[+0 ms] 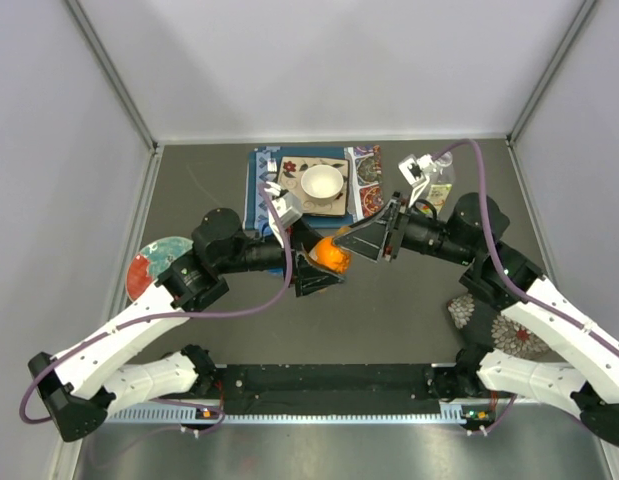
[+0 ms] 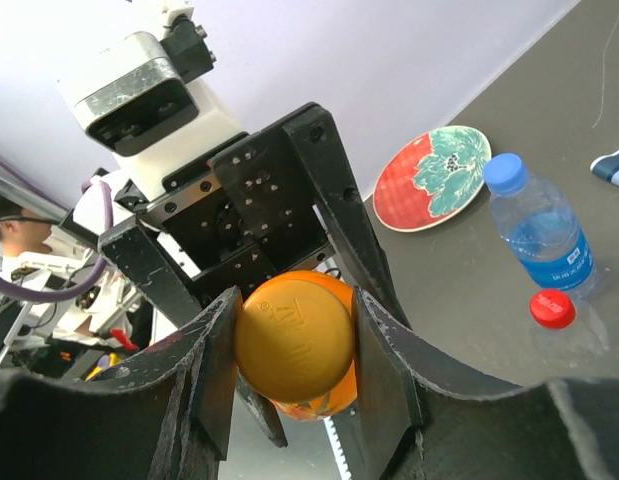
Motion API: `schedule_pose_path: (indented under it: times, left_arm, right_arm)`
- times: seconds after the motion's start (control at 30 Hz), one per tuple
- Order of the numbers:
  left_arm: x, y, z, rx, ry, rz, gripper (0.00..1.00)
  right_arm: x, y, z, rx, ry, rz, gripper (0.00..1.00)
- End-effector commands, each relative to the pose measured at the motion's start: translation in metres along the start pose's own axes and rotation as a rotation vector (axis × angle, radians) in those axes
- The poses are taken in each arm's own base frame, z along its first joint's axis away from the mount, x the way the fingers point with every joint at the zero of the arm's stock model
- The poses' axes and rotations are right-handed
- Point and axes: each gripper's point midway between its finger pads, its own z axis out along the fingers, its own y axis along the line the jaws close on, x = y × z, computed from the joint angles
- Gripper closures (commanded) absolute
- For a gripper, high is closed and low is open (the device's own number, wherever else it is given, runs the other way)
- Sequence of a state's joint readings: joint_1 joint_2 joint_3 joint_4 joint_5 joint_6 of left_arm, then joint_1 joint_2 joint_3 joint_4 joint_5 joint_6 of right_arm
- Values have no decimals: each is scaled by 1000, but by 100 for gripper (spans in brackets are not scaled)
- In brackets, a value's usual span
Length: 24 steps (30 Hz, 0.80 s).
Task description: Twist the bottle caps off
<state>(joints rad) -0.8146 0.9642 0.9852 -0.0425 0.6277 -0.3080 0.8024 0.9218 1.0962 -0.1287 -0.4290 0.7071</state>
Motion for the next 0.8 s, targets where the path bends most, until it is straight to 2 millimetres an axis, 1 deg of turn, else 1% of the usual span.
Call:
schedule_pose_path:
  times: [0.0, 0.03, 0.07, 0.1, 0.13, 0.17, 0.2, 0.27, 0.3, 0.33, 0.37, 0.4, 0.43, 0.47, 0.5, 0.53, 0.57, 0.6, 0.63, 0.67, 0.7, 0.77]
  left_arm:
    - [-7, -7, 0, 48, -42, 68, 35]
    - [-7, -7, -1, 51, -42, 74, 39]
    - [-7, -9, -2, 52, -46, 79, 45]
    - [-6, -7, -3, 48, -45, 87, 53]
    - [-5, -7, -4, 41, -47, 90, 54]
    - [-6, -7, -5, 35, -51, 94, 55]
    - [-6, -5, -6, 26, -53, 102, 56]
    - [-7, -2, -7, 0, -60, 116, 57]
    - [-8, 1, -7, -17, -61, 116, 57]
    - [-9, 8, -7, -57, -65, 119, 58]
    - [-7, 12, -7, -84, -46, 127, 62]
    - [-8, 17, -8, -117, -45, 137, 68]
    - [-7, 21, -7, -151, -43, 143, 70]
    - [-9, 30, -7, -224, -52, 168, 71]
    - [-10, 34, -8, -262, -59, 182, 72]
    - [-8, 30, -6, -274, -57, 199, 73]
    - [-11, 43, -10, -367, -69, 229, 73]
    - [-12, 45, -11, -398, -72, 243, 74]
    - [-10, 42, -9, -411, -70, 257, 75]
    - [-13, 52, -14, -490, -79, 277, 75]
    - [-14, 56, -15, -523, -82, 283, 75]
    - [-14, 53, -14, -538, -80, 298, 76]
  right_arm:
    - [-26, 36, -3, -97, -68, -54, 100]
    - [-27, 36, -3, -92, -72, -55, 100]
    - [-28, 36, -4, -86, -78, -59, 97]
    - [-27, 34, -5, -76, -75, -58, 87]
    - [-29, 34, -6, -66, -80, -59, 77]
    - [-31, 31, -7, -47, -93, -61, 58]
    - [-33, 30, -8, -33, -101, -64, 50]
    - [-38, 25, -10, 8, -122, -61, 38]
    - [-40, 23, -10, 19, -130, -61, 35]
    - [-41, 22, -11, 33, -137, -56, 34]
    - [-45, 18, -11, 61, -156, -51, 33]
    - [-49, 18, -12, 74, -172, -48, 33]
    - [-49, 16, -12, 96, -171, -36, 34]
    - [-51, 9, -9, 130, -181, -28, 34]
    - [-55, 11, -8, 140, -190, -24, 34]
    - [-56, 8, -8, 162, -192, -17, 34]
    - [-52, 0, -3, 204, -183, -7, 34]
    - [-55, 0, -2, 220, -188, -4, 34]
    - [-54, -2, 0, 236, -186, 0, 34]
    - [-53, -8, 0, 270, -186, 6, 34]
    - [-53, -12, 4, 292, -183, 11, 34]
    - [-52, -22, 7, 339, -188, 21, 34]
